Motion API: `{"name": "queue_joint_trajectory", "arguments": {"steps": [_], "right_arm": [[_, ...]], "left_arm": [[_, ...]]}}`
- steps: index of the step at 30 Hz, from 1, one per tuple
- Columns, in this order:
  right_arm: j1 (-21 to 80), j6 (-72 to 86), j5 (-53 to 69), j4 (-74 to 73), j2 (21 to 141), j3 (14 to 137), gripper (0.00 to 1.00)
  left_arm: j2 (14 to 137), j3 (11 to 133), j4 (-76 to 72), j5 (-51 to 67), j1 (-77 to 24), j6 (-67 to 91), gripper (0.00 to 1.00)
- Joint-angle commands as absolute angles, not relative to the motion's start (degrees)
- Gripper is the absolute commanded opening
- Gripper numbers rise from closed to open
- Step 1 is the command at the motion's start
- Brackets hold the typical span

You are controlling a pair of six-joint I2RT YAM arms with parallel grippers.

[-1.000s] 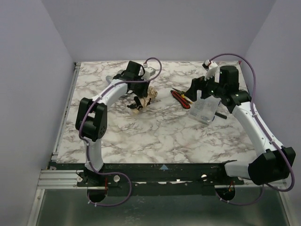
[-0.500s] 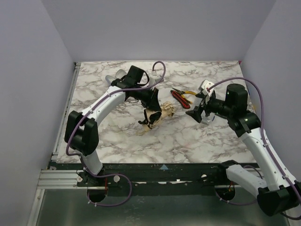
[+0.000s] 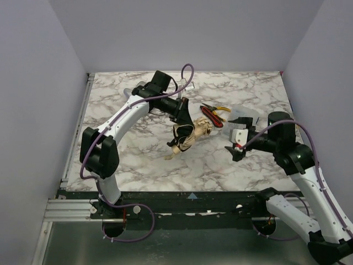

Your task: Open the umbrella

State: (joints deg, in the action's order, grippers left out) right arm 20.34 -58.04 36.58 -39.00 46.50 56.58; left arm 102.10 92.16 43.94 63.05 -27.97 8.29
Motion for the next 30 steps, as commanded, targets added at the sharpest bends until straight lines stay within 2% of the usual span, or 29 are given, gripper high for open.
{"name": "queue_joint_trajectory", "arguments": {"steps": [1, 5, 10, 19, 24, 30], "right_arm": [[23.15, -72.37, 38.38, -42.52, 45.37, 53.91, 1.00], [25.32, -76.97, 38.41, -34.50, 43.44, 49.31, 1.00], [30.05, -80.29, 39.52, -34.74, 45.41, 49.27, 1.00], [48.58, -75.00, 23.30, -18.03, 48.46, 42.37, 1.00], [51.72, -73.30, 14.48, -8.43, 51.21, 39.03, 1.00], [51.79, -72.03, 8.66, -6.41, 44.58, 36.55, 1.00]], "left_arm": [[101.79, 93.19, 43.53, 71.37, -30.32, 13.58, 0.00], [101.82, 91.20, 42.92, 72.42, -31.93, 14.84, 0.00], [101.88, 89.46, 40.47, 73.06, -32.65, 18.26, 0.00], [102.01, 87.09, 36.36, 75.91, -33.83, 23.73, 0.00], [101.21, 86.18, 36.51, 77.65, -34.18, 23.74, 0.00], [100.73, 84.81, 37.88, 78.62, -33.53, 22.06, 0.00]]}}
